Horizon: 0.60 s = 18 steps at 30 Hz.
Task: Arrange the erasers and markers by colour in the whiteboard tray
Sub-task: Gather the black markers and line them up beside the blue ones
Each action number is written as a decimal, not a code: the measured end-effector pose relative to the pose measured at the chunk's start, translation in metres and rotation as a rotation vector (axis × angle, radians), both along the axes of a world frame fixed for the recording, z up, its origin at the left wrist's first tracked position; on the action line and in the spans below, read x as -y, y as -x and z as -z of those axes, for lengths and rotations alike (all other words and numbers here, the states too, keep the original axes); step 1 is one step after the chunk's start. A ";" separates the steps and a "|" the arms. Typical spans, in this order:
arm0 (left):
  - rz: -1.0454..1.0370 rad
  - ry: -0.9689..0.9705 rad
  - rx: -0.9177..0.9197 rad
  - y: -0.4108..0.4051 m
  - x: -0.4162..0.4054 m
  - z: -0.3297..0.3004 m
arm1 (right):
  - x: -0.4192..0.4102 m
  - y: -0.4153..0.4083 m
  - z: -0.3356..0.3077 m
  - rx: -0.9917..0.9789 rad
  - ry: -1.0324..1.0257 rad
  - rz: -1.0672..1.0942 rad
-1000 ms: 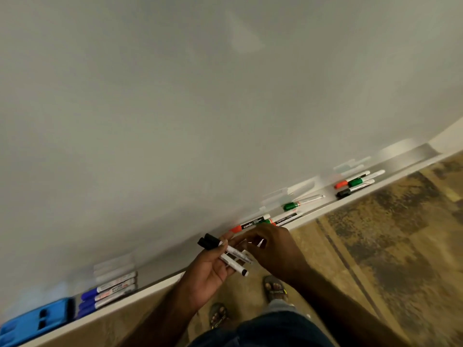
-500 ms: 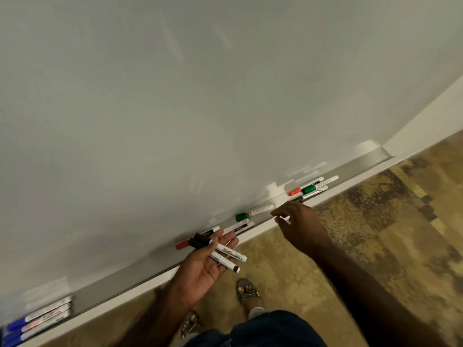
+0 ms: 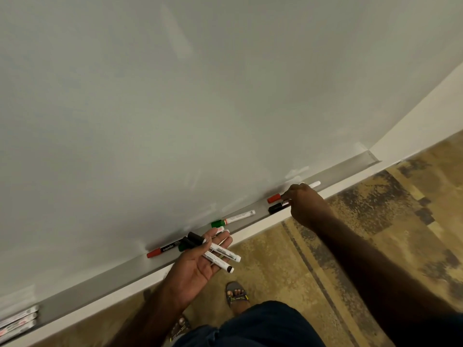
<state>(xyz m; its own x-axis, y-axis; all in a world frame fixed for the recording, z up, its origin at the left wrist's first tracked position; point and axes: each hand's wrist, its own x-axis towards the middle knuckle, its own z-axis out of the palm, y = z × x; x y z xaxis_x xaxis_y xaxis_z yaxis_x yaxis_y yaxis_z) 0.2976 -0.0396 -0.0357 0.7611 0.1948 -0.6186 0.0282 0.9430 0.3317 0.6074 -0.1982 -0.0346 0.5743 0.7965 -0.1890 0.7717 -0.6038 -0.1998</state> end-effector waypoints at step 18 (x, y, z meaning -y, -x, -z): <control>-0.070 -0.040 -0.018 0.004 -0.019 -0.005 | -0.016 -0.004 0.014 0.175 0.078 -0.236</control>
